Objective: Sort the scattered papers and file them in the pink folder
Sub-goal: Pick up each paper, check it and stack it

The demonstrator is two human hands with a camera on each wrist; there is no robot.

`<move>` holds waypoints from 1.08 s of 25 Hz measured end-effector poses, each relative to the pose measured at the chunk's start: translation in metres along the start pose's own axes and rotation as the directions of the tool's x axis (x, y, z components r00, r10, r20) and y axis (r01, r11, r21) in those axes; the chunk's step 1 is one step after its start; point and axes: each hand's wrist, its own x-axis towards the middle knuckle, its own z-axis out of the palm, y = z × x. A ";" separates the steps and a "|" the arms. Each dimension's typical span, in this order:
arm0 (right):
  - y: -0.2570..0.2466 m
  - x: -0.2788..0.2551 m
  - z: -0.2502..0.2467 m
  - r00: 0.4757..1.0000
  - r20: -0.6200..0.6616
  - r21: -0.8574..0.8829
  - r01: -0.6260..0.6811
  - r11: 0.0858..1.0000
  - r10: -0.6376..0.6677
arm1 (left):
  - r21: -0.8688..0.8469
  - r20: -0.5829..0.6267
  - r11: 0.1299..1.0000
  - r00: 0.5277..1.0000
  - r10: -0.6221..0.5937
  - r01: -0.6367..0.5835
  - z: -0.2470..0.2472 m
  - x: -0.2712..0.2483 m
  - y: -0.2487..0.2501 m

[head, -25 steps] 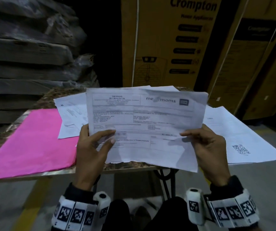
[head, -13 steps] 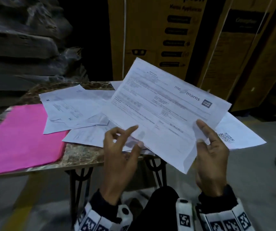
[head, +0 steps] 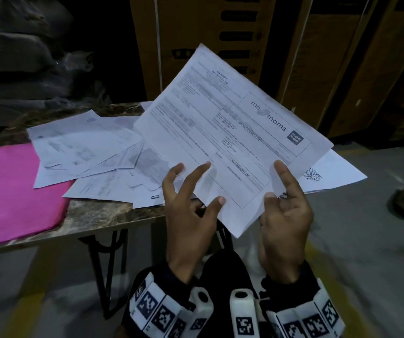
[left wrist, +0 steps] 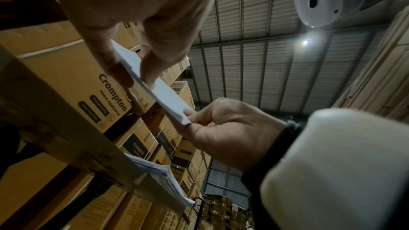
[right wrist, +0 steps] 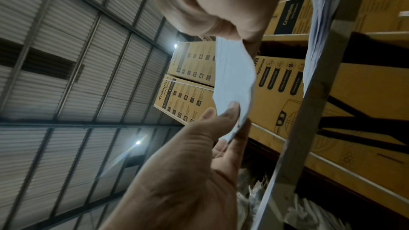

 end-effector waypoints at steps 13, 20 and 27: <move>-0.039 0.102 -0.093 0.999 0.027 -0.378 0.050 0.924 -0.043 | -0.050 0.207 0.993 0.972 0.115 -0.106 0.058 0.056 0.003; -0.011 0.126 -0.113 0.993 -0.116 -0.383 -0.015 0.924 -0.032 | -0.036 0.170 0.997 0.983 0.076 -0.071 0.103 0.065 -0.016; 0.005 0.146 -0.121 0.985 -0.141 -0.357 -0.146 0.923 0.101 | 0.127 0.304 0.975 0.943 0.136 -0.181 0.115 0.073 -0.034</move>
